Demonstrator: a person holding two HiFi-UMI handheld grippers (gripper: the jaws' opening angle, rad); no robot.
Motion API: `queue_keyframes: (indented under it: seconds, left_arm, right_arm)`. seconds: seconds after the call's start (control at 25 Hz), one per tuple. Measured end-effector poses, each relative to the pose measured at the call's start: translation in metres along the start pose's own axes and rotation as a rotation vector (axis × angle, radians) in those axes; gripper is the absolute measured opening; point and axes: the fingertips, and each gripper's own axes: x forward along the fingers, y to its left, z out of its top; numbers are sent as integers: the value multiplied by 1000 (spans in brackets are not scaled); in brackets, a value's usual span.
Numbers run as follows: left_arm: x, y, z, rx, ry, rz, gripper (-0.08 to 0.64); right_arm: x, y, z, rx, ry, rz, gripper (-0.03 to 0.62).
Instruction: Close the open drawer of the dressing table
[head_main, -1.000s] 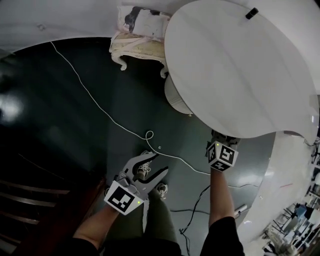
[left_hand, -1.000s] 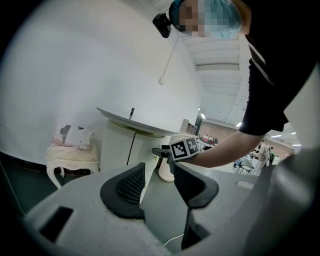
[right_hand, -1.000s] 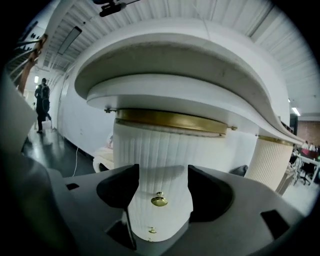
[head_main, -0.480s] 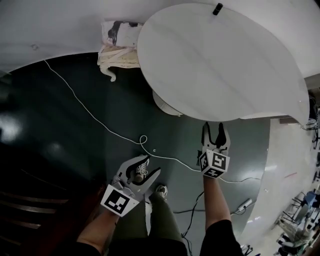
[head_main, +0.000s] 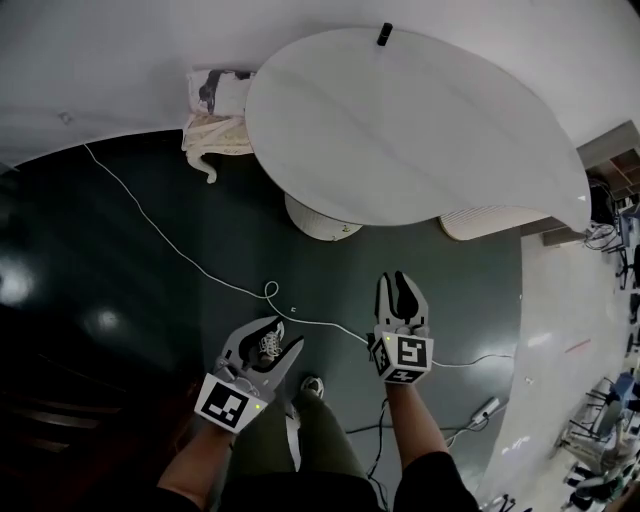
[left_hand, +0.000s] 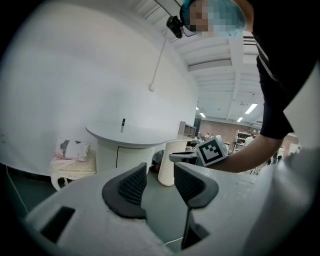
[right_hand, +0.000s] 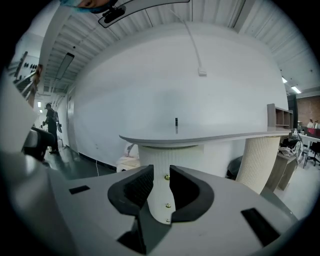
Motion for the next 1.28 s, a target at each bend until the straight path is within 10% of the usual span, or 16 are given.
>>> queue_keyframes:
  seconds: [0.32,1.28]
  left_arm:
    - [-26,-37,13,-8,-6,31,173]
    - [-66,-133,66,147,-13,-10,37]
  right_arm:
    - [-68,5,27,-1,-6,28,6]
    - [-248,46,80,127,-6,133,3]
